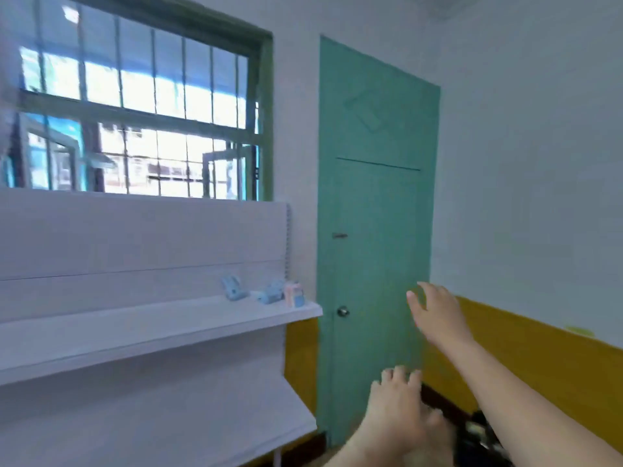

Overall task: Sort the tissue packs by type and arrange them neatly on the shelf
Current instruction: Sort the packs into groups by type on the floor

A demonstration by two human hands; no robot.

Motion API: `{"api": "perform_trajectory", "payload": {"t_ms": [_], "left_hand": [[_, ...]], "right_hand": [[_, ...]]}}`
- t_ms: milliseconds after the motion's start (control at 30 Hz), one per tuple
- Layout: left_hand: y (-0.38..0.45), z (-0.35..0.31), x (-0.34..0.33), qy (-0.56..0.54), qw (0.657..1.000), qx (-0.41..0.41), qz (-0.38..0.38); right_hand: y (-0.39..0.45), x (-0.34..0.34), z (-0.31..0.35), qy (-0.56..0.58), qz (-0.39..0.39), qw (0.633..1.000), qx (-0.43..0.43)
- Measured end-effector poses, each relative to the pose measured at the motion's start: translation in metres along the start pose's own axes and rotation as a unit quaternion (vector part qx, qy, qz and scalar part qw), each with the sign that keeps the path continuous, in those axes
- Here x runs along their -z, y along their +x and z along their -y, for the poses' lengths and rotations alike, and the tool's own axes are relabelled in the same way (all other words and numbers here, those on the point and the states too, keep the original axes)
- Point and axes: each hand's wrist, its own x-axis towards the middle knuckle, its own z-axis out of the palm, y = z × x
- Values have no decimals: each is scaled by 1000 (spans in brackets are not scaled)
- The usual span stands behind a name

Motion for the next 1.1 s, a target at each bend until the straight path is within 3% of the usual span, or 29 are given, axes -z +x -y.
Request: {"api": "perform_trajectory", "payload": {"t_ms": [200,367,667,933,1100], "left_hand": [[-38,199,87,33,988,147,-42],[-59,314,120,17,970,232,-69],[24,464,114,5,959,260,-110],[132,576,109,16,957,271,-105],[171,651,97,-81,939,320,-99]], "right_hand": [[27,-107,201,74,52,990,109],[48,-171,276,108,94,982,124],[157,-299,287,86,140,979,117],[281,-401,271,-39,219,967,126],[309,-478,282,-161,243,940,176]]}}
